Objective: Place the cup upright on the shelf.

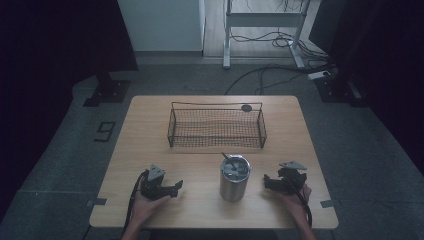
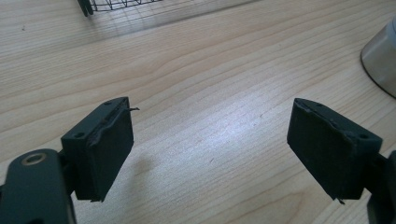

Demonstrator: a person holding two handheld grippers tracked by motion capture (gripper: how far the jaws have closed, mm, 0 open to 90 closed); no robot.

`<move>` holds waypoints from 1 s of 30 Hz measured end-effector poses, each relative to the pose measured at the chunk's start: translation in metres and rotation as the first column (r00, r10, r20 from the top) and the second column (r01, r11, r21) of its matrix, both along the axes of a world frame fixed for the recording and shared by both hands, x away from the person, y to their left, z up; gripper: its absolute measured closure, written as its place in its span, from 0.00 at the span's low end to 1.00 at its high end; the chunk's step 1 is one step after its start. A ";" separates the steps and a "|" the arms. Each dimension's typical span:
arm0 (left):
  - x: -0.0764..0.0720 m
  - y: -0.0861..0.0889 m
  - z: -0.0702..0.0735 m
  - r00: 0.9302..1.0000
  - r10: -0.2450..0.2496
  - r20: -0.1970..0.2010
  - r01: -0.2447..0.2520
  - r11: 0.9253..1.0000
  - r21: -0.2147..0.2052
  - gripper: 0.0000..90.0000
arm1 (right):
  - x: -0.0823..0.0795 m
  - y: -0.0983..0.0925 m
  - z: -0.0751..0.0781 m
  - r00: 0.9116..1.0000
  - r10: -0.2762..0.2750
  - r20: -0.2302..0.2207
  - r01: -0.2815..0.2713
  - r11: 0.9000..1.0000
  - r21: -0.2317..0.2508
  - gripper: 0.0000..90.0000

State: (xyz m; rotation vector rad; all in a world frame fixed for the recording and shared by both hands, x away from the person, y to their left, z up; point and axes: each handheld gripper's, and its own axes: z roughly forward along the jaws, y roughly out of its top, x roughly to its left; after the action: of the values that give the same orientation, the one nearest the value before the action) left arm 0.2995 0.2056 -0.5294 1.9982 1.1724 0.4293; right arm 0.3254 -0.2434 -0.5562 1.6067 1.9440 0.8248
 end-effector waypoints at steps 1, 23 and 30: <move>0.000 0.000 0.000 1.000 0.000 0.000 0.000 1.000 0.003 0.17 | 0.000 -0.001 0.000 1.000 0.003 0.000 -0.003 1.000 0.000 0.00; -0.006 -0.001 0.007 1.000 0.008 -0.002 -0.008 0.999 -0.054 0.17 | 0.000 -0.002 0.000 1.000 0.005 0.001 -0.005 1.000 0.000 0.00; -0.011 0.003 0.021 0.999 -0.005 0.035 0.009 0.995 -0.101 0.17 | -0.002 -0.003 0.000 1.000 -0.006 0.004 0.006 1.000 -0.002 0.00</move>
State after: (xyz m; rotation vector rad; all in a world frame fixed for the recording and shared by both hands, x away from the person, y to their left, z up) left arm 0.2884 0.2083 -0.5087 1.9000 1.1432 0.3921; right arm 0.3234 -0.2461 -0.5562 1.6083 1.9360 0.8227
